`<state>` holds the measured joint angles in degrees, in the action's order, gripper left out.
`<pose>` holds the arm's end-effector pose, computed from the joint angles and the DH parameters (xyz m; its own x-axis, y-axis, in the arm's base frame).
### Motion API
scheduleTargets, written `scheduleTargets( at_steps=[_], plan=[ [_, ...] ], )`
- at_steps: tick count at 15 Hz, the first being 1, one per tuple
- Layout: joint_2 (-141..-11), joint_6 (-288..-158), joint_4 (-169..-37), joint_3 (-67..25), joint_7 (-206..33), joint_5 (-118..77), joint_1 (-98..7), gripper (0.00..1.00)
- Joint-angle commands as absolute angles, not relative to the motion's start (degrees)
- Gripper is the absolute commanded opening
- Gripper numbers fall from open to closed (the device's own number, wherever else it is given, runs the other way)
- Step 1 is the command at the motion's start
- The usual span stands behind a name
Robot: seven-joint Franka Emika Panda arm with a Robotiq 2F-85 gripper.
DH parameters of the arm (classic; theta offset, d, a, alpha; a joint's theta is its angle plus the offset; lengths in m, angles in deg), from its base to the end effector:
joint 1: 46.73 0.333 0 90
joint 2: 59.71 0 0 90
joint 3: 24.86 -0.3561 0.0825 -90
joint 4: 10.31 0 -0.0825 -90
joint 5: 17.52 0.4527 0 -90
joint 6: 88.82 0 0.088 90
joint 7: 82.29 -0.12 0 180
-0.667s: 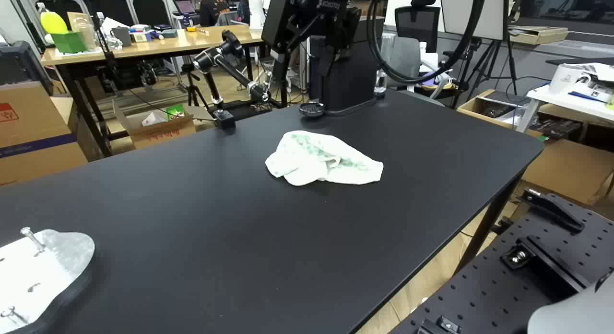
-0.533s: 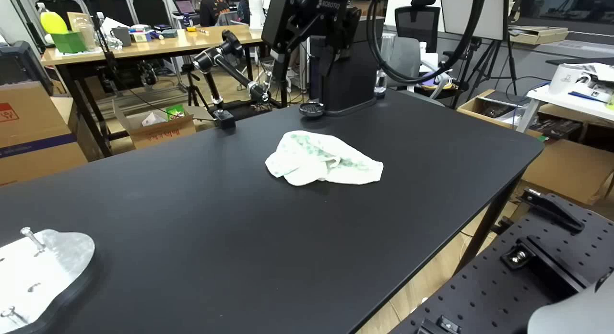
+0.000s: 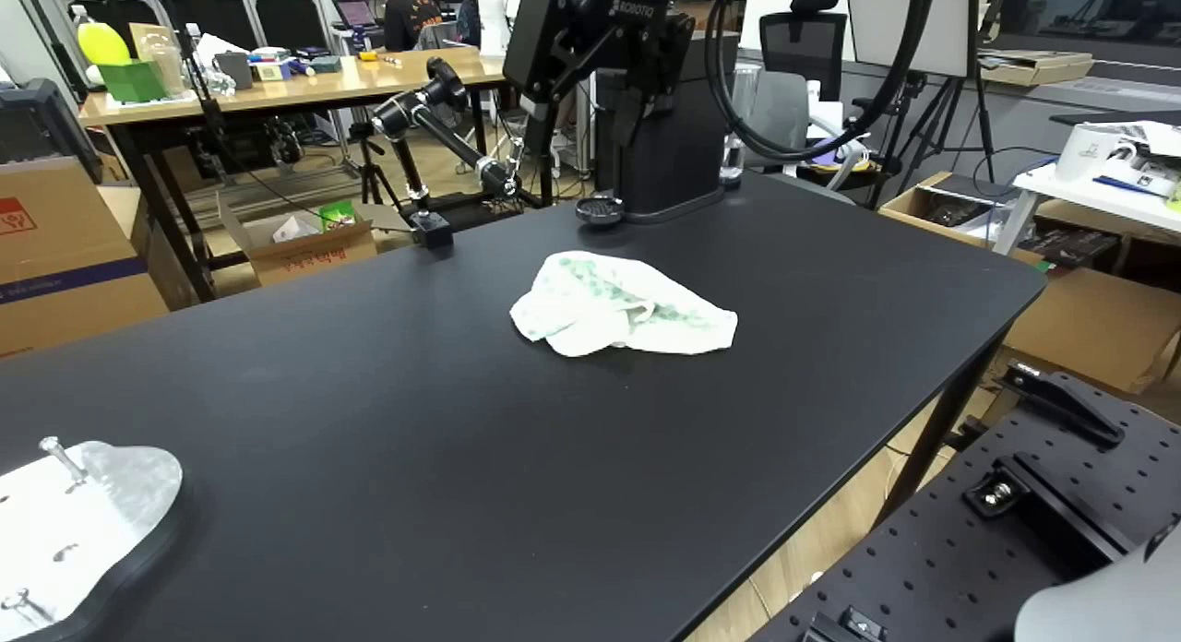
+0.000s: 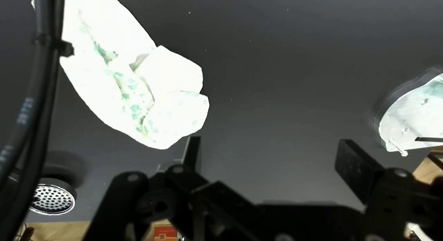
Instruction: Hang the cloth on the black stand
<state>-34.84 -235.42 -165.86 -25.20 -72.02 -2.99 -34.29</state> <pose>0.4291 0.0953 0.3668 0.9419 0.1795 0.2840 0.2258 -0.9642 -0.1395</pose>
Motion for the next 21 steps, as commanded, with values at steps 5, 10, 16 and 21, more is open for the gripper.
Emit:
scheduleTargets(
  at_steps=[5,10,16,21],
  plan=[
    [-39.2,-241.0,-165.8,-24.5,-71.4,-12.9,-41.5,1.00],
    [-48.1,-245.4,-163.9,-20.5,-63.8,-22.7,-47.4,1.00],
    [-47.2,-245.5,-165.5,-20.6,-64.2,-21.9,-47.1,1.00],
    [-54.1,-249.0,-162.9,-20.6,-66.3,-24.9,-49.1,1.00]
  ],
)
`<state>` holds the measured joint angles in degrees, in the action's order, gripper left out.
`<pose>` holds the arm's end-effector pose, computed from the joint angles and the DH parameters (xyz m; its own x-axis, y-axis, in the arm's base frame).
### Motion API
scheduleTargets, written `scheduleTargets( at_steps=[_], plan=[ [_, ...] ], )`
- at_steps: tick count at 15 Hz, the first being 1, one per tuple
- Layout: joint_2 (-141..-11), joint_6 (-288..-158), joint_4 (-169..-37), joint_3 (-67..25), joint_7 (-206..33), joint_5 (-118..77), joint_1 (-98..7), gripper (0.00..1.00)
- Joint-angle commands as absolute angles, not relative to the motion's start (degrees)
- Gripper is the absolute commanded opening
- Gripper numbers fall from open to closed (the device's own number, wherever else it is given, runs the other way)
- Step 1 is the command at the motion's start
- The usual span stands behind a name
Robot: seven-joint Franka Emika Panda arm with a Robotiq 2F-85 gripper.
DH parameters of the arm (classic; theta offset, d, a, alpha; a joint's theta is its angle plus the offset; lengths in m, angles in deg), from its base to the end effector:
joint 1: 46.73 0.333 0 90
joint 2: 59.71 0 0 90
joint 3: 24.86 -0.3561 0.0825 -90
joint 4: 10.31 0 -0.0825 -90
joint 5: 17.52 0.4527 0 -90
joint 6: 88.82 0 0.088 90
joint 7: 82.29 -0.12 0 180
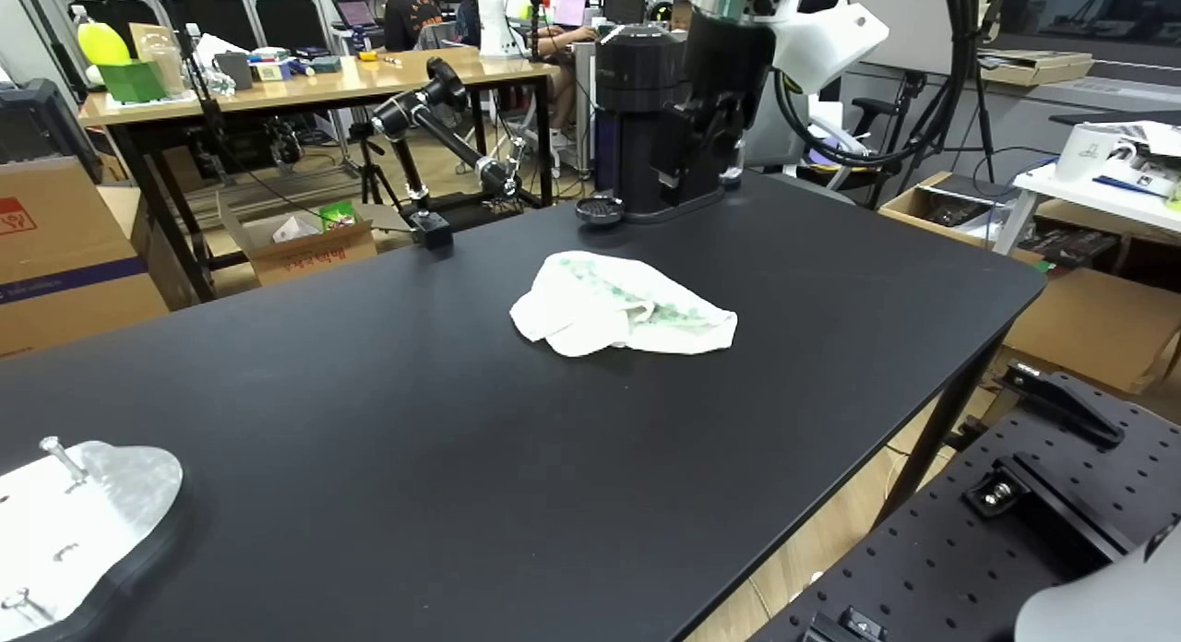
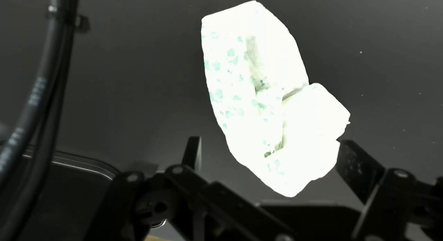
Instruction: Hang the cloth on the black stand
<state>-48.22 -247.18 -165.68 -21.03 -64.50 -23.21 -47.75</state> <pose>0.4572 -0.0338 0.2869 0.9233 0.3131 0.2225 0.2931 -0.9487 0.1188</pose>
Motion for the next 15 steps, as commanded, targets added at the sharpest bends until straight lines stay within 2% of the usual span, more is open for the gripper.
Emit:
scheduleTargets(
  at_steps=[1,8,15],
  plan=[
    [-57.4,-250.2,-161.6,-20.4,-67.0,-25.7,-50.1,1.00],
    [-76.4,-258.9,-151.6,-19.4,-67.0,-26.6,-51.9,1.00],
    [-86.2,-258.4,-143.0,-22.6,-65.9,-25.9,-52.0,1.00]
  ],
)
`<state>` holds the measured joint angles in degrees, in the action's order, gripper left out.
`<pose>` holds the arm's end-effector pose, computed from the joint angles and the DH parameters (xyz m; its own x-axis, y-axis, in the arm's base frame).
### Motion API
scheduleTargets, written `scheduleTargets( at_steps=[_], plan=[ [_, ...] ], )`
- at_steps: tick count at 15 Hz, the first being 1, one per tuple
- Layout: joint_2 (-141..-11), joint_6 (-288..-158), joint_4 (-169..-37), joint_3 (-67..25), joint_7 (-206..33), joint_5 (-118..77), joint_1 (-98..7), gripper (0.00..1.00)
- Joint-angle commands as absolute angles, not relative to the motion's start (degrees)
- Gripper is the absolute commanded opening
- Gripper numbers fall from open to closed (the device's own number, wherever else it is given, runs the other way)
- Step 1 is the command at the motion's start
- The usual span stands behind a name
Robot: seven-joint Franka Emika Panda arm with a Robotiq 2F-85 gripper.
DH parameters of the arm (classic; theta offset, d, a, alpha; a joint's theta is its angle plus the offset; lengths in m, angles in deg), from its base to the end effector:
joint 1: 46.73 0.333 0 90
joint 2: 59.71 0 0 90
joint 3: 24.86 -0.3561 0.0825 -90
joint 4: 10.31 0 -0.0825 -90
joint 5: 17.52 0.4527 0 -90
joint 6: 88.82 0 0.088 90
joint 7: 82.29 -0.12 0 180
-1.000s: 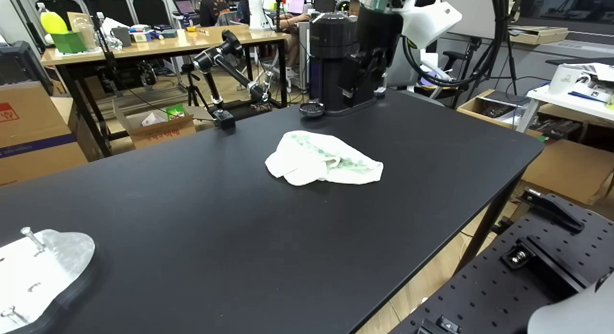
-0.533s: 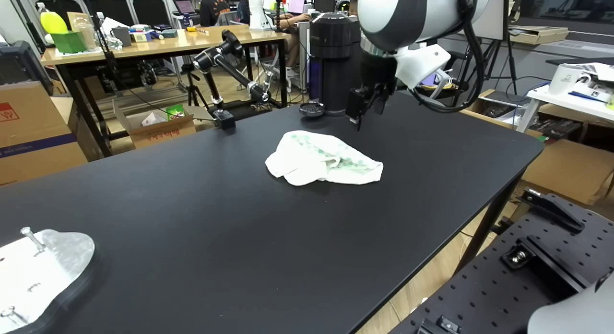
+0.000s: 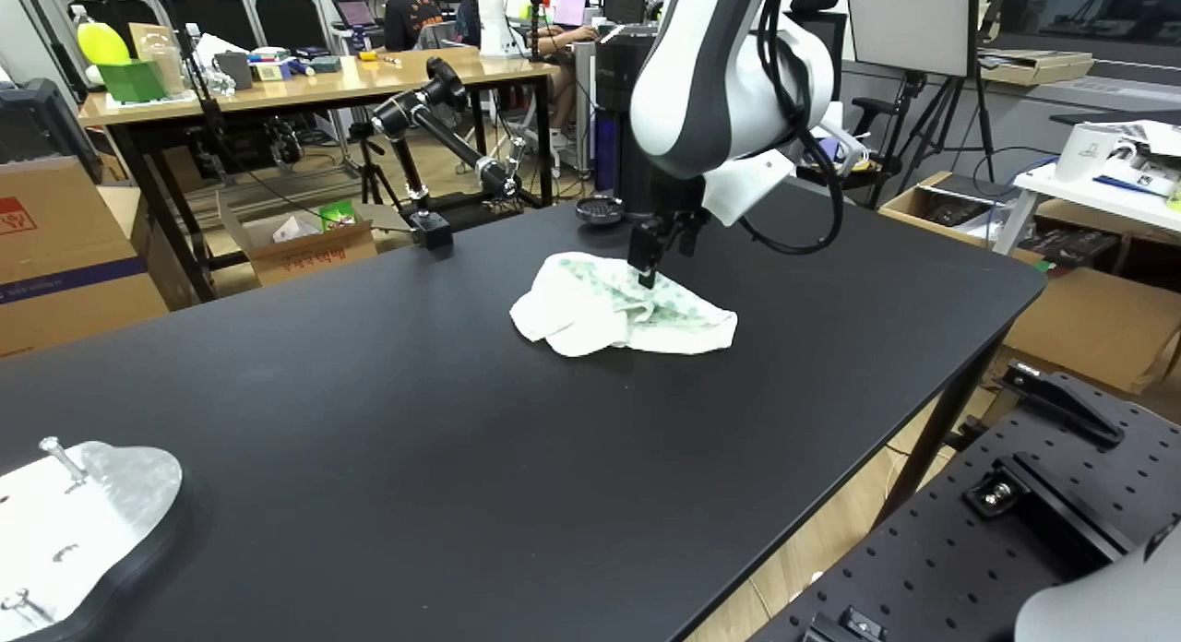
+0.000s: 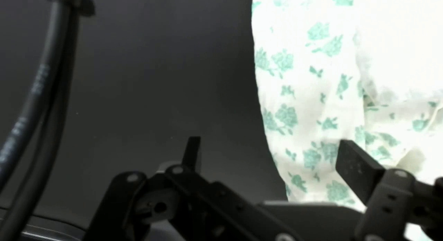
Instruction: Hang the cloth on the black stand
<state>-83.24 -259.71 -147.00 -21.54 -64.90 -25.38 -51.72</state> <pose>0.5520 -0.0734 0.1268 0.9421 0.2998 0.1505 0.2836 -0.9514 0.1197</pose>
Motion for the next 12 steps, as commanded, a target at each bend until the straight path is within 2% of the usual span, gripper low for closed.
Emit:
scheduleTargets(
  at_steps=[1,3,5,12],
  plan=[
    [-86.9,-258.5,-142.3,-22.9,-65.9,-25.9,-52.1,0.75],
    [-87.8,-258.5,-141.4,-24.0,-65.6,-25.5,-52.8,0.67],
    [-88.3,-258.5,-140.7,-24.5,-65.5,-25.5,-53.0,0.51],
    [-88.2,-256.7,-140.0,-28.0,-64.3,-24.0,-55.9,0.05]
  ],
)
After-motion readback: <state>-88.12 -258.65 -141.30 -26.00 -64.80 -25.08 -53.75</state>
